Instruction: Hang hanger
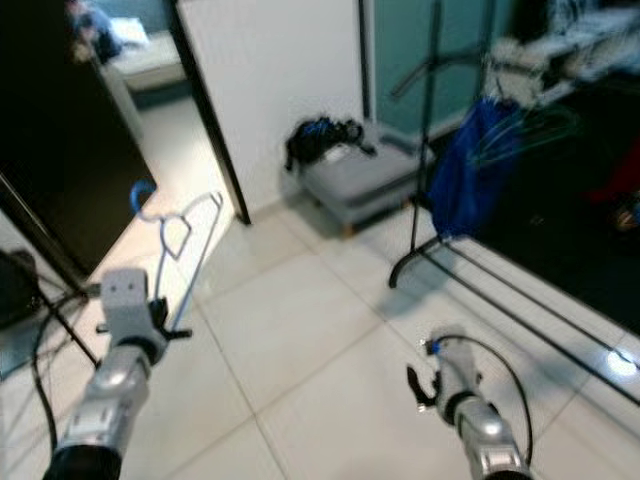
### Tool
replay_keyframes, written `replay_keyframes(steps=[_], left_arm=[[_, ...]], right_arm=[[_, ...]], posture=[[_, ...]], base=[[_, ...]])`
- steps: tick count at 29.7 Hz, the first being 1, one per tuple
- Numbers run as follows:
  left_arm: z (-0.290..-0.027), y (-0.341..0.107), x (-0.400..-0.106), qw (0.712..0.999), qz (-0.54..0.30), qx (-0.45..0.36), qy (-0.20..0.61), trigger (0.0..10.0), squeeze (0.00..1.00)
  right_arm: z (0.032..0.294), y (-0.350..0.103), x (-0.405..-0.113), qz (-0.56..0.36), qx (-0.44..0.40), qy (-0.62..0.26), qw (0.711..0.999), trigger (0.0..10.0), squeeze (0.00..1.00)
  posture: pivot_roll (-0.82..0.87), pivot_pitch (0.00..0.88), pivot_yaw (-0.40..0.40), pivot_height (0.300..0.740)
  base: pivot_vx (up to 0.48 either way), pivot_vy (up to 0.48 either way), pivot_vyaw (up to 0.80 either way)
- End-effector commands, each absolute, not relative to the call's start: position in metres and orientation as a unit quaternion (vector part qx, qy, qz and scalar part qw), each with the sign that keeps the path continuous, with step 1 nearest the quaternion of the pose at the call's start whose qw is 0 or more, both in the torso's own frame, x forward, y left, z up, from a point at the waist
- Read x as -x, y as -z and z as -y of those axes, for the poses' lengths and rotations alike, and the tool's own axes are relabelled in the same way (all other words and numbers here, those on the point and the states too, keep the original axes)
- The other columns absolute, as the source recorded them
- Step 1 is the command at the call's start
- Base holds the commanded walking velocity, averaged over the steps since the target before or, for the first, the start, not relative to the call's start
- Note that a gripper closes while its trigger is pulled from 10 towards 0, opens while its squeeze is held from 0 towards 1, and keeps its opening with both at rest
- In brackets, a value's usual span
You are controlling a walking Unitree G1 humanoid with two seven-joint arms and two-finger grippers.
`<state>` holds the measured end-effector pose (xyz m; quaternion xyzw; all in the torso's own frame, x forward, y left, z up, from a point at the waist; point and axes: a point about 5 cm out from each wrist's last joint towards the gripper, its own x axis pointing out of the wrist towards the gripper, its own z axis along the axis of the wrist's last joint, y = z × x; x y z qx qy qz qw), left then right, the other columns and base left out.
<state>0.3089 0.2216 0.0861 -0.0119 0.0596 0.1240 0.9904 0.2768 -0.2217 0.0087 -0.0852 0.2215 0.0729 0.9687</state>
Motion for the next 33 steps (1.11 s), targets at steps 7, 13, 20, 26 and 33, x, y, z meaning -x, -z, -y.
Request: replay_keyframes(steps=[7, 13, 20, 26, 33], left_arm=[[-0.226, -0.085, -0.307, 0.99, -0.059, 0.011, -0.129, 10.0, 0.0], [-0.221, -0.087, -0.309, 0.991, -0.056, 0.011, -0.121, 10.0, 0.0], [-0.223, -0.099, -0.312, 0.991, -0.033, 0.003, -0.133, 10.0, 0.0], [-0.228, -0.108, -0.313, 0.987, -0.02, 0.008, -0.16, 10.0, 0.0], [-0.226, -0.108, -0.312, 0.986, -0.02, 0.008, -0.162, 10.0, 0.0]], right_arm=[[0.2, -0.012, -0.278, -0.206, 0.1, -0.103, 0.968, 10.0, 0.0], [0.223, -0.018, -0.288, -0.221, 0.104, -0.096, 0.965, 10.0, 0.0], [0.229, -0.02, -0.289, -0.227, 0.109, -0.099, 0.963, 10.0, 0.0], [0.232, -0.017, -0.288, -0.234, 0.111, -0.106, 0.96, 10.0, 0.0], [0.23, -0.014, -0.286, -0.236, 0.111, -0.109, 0.959, 10.0, 0.0]], posture=[[-0.05, 0.062, 0.059, 0.74], [-0.05, 0.061, 0.058, 0.74], [-0.05, 0.068, 0.055, 0.74], [-0.05, 0.073, 0.053, 0.74], [-0.05, 0.076, 0.053, 0.74]], base=[[0.479, 0.0, 0.79], [0.453, 0.0, 0.79], [0.424, 0.0, 0.79], [0.181, 0.0, 0.79], [0.0, 0.0, 0.79]])
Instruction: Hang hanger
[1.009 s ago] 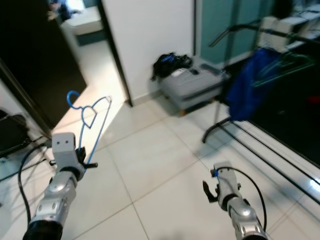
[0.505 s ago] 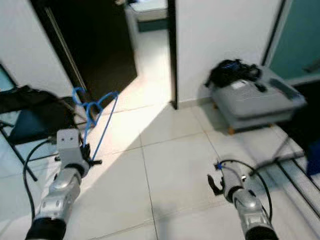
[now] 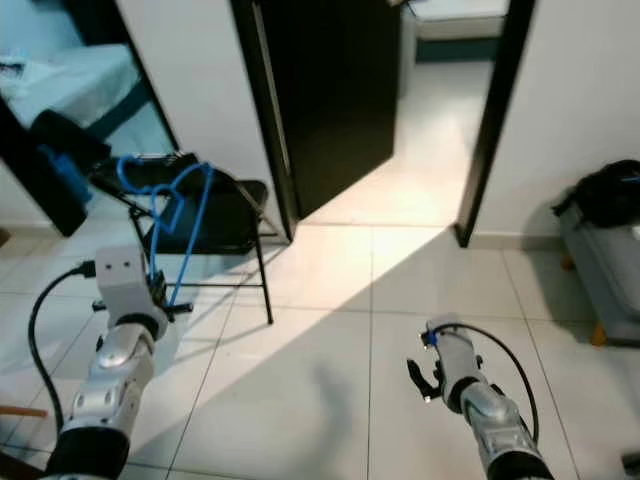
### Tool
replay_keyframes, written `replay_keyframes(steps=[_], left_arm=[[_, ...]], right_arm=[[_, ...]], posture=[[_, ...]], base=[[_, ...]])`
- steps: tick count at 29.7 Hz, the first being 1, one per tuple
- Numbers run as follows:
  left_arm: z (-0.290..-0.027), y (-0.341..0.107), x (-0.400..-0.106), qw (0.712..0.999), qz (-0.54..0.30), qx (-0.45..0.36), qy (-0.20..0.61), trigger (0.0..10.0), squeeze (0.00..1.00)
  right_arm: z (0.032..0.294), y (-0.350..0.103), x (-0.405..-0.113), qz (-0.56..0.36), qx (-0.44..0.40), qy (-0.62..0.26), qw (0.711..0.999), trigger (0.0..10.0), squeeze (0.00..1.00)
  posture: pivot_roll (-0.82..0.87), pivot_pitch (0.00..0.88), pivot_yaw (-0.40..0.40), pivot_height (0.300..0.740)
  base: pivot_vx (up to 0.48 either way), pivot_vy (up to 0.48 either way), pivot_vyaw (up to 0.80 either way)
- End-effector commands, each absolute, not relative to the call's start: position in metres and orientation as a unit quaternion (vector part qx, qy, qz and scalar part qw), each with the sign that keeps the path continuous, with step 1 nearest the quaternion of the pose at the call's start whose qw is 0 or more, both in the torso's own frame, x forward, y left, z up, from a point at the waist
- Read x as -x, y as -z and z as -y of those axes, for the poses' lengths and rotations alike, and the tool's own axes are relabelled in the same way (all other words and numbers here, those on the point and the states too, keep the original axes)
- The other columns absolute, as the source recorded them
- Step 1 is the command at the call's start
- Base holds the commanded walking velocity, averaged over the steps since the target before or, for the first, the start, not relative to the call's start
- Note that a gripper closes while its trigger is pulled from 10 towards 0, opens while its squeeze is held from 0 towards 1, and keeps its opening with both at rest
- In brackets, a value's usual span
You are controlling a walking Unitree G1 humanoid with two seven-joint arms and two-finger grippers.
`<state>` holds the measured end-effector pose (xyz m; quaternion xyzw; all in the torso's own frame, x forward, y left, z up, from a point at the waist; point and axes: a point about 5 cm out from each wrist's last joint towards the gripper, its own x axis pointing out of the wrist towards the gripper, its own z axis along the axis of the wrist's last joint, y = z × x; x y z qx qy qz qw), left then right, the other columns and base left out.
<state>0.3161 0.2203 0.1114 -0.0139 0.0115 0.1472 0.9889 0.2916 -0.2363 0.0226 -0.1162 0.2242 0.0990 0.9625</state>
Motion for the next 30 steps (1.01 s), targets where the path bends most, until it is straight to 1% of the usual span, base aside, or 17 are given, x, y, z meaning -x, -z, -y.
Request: replay_keyframes(steps=[1, 11, 17, 22, 28, 30], left_arm=[[-0.226, -0.108, -0.312, 0.986, -0.02, 0.008, -0.162, 10.0, 0.0], [-0.22, -0.115, -0.315, 0.988, -0.01, 0.008, -0.157, 10.0, 0.0], [-0.218, -0.112, -0.316, 0.988, -0.016, 0.005, -0.154, 10.0, 0.0], [-0.212, -0.108, -0.312, 0.989, -0.022, 0.005, -0.148, 10.0, 0.0], [-0.211, -0.113, -0.313, 0.99, -0.015, -0.004, -0.143, 10.0, 0.0], [-0.21, -0.119, -0.315, 0.992, -0.004, -0.012, -0.124, 10.0, 0.0]], right_arm=[[0.23, -0.014, -0.286, -0.236, 0.111, -0.109, 0.959, 10.0, 0.0], [0.23, -0.014, -0.286, -0.227, 0.104, -0.098, 0.963, 10.0, 0.0], [0.231, -0.018, -0.29, -0.218, 0.104, -0.097, 0.966, 10.0, 0.0], [0.234, -0.03, -0.299, -0.197, 0.107, -0.101, 0.969, 10.0, 0.0], [0.233, -0.04, -0.307, -0.18, 0.113, -0.108, 0.971, 10.0, 0.0], [0.232, -0.048, -0.313, -0.163, 0.112, -0.113, 0.974, 10.0, 0.0]], posture=[[-0.05, 0.076, 0.053, 0.74], [-0.04, 0.08, 0.06, 0.74], [-0.05, 0.079, 0.058, 0.74], [-0.04, 0.079, 0.048, 0.74], [-0.03, 0.079, 0.045, 0.74], [-0.03, 0.079, 0.045, 0.74]], base=[[0.0, 0.0, 0.79], [0.0, 0.0, 0.79], [0.0, 0.0, 0.79], [0.0, 0.0, 0.79], [0.0, 0.0, 0.79], [0.0, 0.0, 0.79]])
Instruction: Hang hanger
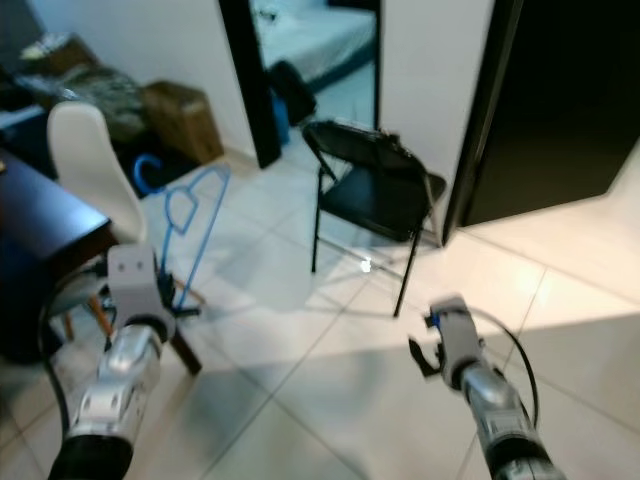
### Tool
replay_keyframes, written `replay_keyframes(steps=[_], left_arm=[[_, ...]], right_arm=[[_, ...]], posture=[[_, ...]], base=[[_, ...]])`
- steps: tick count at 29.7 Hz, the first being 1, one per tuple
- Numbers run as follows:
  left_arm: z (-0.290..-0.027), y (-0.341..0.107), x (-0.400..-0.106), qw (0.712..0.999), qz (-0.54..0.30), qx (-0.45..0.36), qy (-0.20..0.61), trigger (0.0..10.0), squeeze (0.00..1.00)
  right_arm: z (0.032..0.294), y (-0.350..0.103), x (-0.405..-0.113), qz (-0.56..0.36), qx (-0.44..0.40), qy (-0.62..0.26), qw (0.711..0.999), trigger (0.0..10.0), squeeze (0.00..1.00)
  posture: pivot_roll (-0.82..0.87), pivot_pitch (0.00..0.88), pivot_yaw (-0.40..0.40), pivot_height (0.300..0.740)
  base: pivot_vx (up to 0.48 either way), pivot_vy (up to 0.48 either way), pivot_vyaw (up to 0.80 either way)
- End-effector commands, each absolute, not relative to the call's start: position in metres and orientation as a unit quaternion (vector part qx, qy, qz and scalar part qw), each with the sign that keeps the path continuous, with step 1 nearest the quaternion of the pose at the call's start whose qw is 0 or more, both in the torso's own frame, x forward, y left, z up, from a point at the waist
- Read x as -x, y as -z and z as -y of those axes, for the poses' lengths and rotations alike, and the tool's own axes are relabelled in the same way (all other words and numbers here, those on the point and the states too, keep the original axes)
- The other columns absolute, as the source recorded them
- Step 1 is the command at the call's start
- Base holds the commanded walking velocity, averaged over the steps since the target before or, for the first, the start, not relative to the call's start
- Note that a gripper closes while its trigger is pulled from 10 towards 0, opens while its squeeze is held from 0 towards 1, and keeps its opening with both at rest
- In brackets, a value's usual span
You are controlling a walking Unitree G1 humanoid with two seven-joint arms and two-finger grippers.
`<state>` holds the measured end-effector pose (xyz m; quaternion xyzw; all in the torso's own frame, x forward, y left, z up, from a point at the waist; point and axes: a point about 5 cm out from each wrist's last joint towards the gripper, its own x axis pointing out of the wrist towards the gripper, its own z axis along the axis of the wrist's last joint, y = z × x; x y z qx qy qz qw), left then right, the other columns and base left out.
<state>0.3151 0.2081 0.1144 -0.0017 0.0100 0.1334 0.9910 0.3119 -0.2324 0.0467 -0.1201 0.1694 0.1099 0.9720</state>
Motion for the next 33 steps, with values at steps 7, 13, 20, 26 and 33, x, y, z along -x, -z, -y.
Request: replay_keyframes(steps=[7, 13, 20, 26, 33], left_arm=[[-0.217, -0.148, -0.327, 0.998, 0.027, -0.048, -0.027, 10.0, 0.0], [-0.236, -0.175, -0.334, 0.989, 0.003, -0.121, 0.08, 10.0, 0.0], [-0.248, -0.199, -0.316, 0.923, -0.077, -0.254, 0.278, 10.0, 0.0], [-0.238, -0.247, -0.281, 0.811, -0.087, -0.257, 0.518, 10.0, 0.0], [-0.194, -0.261, -0.267, 0.722, -0.046, -0.251, 0.644, 10.0, 0.0]], right_arm=[[0.234, -0.086, -0.329, -0.096, 0.1, -0.151, 0.979, 10.0, 0.0], [0.239, -0.13, -0.34, -0.016, 0.078, -0.198, 0.977, 10.0, 0.0], [0.229, -0.203, -0.334, 0.082, 0.031, -0.358, 0.929, 10.0, 0.0], [0.188, -0.262, -0.285, 0.085, 0.072, -0.633, 0.766, 10.0, 0.0], [0.132, -0.239, -0.268, 0.025, 0.143, -0.717, 0.681, 10.0, 1.0]], posture=[[-0.04, 0.079, 0.045, 0.74], [-0.03, 0.067, 0.044, 0.74], [-0.02, 0.048, 0.054, 0.74], [-0.01, 0.026, 0.063, 0.74], [-0.01, 0.009, 0.063, 0.74]], base=[[0.0, 0.0, 0.79], [0.0, 0.0, 0.77], [0.0, 0.0, 0.0], [0.0, 0.0, 0.0], [0.0, 0.0, 0.0]])
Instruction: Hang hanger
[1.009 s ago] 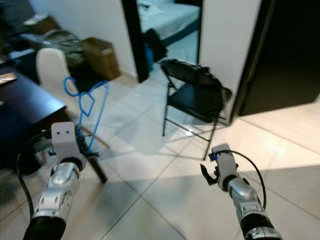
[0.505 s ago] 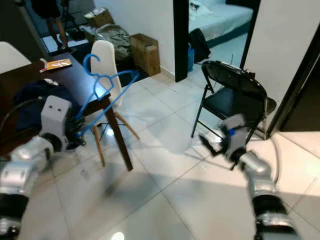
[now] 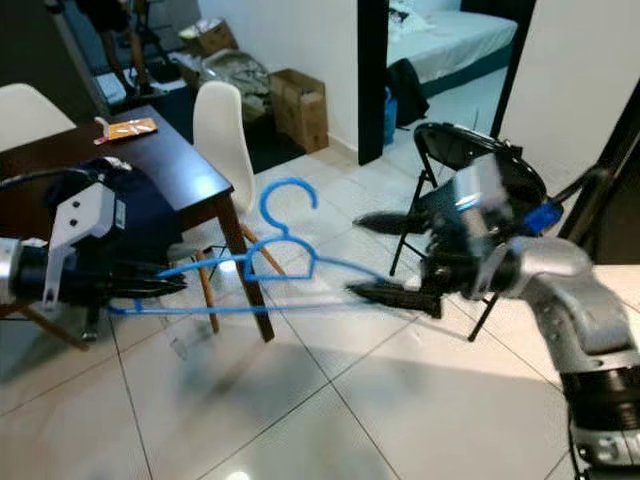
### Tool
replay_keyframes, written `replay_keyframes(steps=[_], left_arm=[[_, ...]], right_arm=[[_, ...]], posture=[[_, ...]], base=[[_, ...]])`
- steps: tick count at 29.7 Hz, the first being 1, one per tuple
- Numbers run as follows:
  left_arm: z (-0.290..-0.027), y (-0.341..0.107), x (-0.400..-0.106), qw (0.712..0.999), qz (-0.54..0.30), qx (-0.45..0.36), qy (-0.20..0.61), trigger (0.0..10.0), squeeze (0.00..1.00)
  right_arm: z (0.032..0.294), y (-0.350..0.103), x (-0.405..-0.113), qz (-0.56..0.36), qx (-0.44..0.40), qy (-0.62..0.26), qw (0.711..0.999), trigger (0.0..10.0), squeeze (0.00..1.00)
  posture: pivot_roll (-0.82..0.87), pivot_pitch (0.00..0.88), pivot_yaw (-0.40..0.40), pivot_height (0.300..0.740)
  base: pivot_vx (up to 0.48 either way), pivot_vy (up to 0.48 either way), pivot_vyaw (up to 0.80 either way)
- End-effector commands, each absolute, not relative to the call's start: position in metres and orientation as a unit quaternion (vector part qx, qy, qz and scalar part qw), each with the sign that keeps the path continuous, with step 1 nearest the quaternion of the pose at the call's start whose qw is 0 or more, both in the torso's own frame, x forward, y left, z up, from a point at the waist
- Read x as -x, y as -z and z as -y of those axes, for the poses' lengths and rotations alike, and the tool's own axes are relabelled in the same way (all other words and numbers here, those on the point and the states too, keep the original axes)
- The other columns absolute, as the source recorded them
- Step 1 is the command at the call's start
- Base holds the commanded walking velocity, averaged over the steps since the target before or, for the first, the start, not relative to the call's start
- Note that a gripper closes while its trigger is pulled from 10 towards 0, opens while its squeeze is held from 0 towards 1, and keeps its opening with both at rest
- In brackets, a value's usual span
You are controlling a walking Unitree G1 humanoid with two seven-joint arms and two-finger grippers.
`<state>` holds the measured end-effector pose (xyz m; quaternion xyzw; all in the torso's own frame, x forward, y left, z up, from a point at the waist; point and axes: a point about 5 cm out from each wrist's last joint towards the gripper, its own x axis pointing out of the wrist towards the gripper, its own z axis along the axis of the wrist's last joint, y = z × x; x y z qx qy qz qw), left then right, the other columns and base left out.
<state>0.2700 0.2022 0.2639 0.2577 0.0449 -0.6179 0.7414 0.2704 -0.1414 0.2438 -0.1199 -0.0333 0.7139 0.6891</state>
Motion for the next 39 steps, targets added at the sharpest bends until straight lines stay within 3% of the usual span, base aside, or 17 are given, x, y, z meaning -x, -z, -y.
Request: replay_keyframes(steps=[1, 3, 4, 5, 9, 13, 19, 29, 33, 39], left_arm=[[-0.188, -0.259, -0.266, 0.708, -0.047, -0.255, 0.657, 10.0, 0.0], [-0.188, -0.259, -0.266, 0.708, -0.047, -0.255, 0.657, 10.0, 0.0], [-0.183, -0.256, -0.265, 0.697, -0.047, -0.262, 0.666, 10.0, 0.0], [-0.177, -0.253, -0.265, 0.685, -0.049, -0.269, 0.675, 10.0, 0.0], [-0.168, -0.249, -0.261, 0.66, -0.057, -0.285, 0.693, 10.0, 0.0], [-0.169, -0.245, -0.261, 0.657, -0.066, -0.301, 0.688, 10.0, 0.0], [-0.172, -0.247, -0.263, 0.664, -0.067, -0.311, 0.677, 10.0, 0.0], [-0.185, -0.261, -0.268, 0.682, -0.057, -0.328, 0.651, 10.0, 0.0], [-0.186, -0.262, -0.268, 0.688, -0.052, -0.327, 0.646, 10.0, 0.0], [-0.185, -0.261, -0.267, 0.69, -0.05, -0.325, 0.644, 10.0, 0.0]], right_arm=[[0.124, -0.236, -0.269, 0.025, 0.146, -0.716, 0.682, 10.0, 0.99], [0.124, -0.236, -0.269, 0.025, 0.146, -0.716, 0.682, 10.0, 0.99], [0.118, -0.235, -0.271, 0.021, 0.145, -0.714, 0.685, 10.0, 0.87], [0.115, -0.235, -0.271, 0.012, 0.141, -0.712, 0.688, 10.0, 0.0], [0.118, -0.238, -0.273, -0.012, 0.129, -0.701, 0.701, 10.0, 0.0], [0.124, -0.241, -0.273, -0.017, 0.114, -0.7, 0.705, 10.0, 0.0], [0.133, -0.236, -0.27, -0.043, 0.125, -0.698, 0.703, 10.0, 0.0], [0.17, -0.215, -0.284, -0.114, 0.16, -0.631, 0.751, 10.0, 0.0], [0.17, -0.21, -0.29, -0.111, 0.135, -0.612, 0.771, 10.0, 0.0], [0.164, -0.216, -0.288, -0.08, 0.084, -0.625, 0.772, 10.0, 0.0]], posture=[[-0.01, 0.009, 0.063, 0.74], [-0.01, 0.009, 0.063, 0.74], [-0.01, 0.007, 0.06, 0.74], [-0.01, 0.008, 0.058, 0.74], [-0.02, 0.014, 0.054, 0.74], [-0.02, 0.017, 0.053, 0.74], [-0.03, 0.017, 0.053, 0.74], [-0.03, 0.017, 0.05, 0.74], [-0.03, 0.018, 0.049, 0.74], [-0.03, 0.024, 0.046, 0.74]], base=[[0.0, 0.0, 0.0], [0.0, 0.0, 0.0], [0.0, 0.0, 0.0], [0.0, 0.0, 0.0], [0.0, 0.0, 0.0], [0.0, 0.0, 0.0], [0.0, 0.0, 0.0], [0.0, 0.0, 0.0], [0.0, 0.0, 0.0], [0.0, 0.0, 0.0]])
